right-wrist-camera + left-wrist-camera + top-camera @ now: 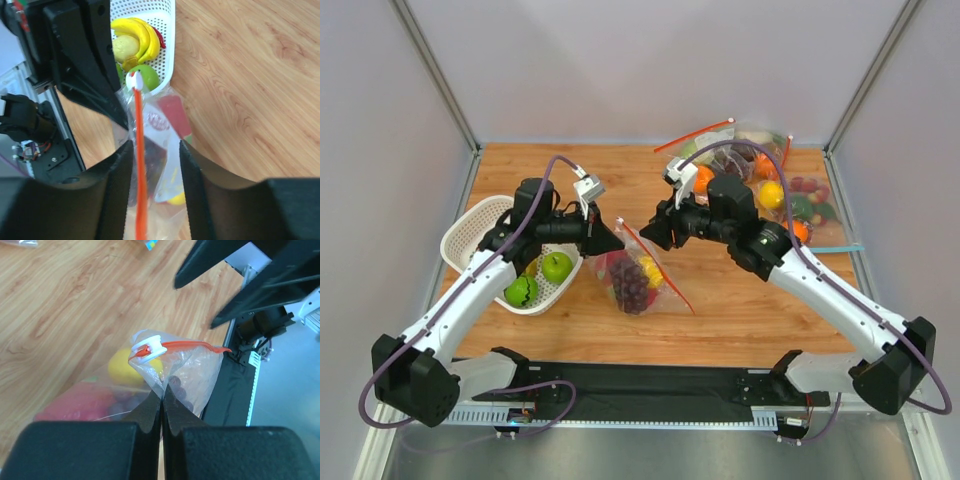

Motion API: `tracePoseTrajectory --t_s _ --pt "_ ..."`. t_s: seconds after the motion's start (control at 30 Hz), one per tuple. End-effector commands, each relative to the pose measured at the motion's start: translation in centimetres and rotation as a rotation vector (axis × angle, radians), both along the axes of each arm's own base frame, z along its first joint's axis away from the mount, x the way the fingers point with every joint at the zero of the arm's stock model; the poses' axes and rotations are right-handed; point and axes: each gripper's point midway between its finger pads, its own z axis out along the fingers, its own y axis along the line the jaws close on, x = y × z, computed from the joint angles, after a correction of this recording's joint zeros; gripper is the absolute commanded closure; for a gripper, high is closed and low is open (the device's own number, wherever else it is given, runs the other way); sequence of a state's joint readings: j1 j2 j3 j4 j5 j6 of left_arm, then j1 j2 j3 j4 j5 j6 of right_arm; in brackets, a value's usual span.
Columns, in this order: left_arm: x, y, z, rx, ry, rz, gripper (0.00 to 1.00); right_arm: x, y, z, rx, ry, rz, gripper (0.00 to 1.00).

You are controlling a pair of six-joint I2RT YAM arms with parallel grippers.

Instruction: Open the zip-top bag and remove the fake food

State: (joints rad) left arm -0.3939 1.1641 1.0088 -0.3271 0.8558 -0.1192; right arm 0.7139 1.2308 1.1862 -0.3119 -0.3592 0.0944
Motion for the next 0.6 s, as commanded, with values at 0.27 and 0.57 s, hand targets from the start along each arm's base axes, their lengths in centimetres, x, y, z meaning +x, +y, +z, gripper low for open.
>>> tracePoseTrajectory --t_s 0.27,0.57 --pt "-1.2 -1.4 1.3 -0.053 -0.059 -0.102 1.0 1.3 3.5 2.5 -0.062 -0.175 0.012 0.66" --pt "-1.3 -1.3 1.6 -0.053 -0.067 -0.099 1.0 0.8 3.8 2.6 -0.084 -0.194 -0.001 0.68"
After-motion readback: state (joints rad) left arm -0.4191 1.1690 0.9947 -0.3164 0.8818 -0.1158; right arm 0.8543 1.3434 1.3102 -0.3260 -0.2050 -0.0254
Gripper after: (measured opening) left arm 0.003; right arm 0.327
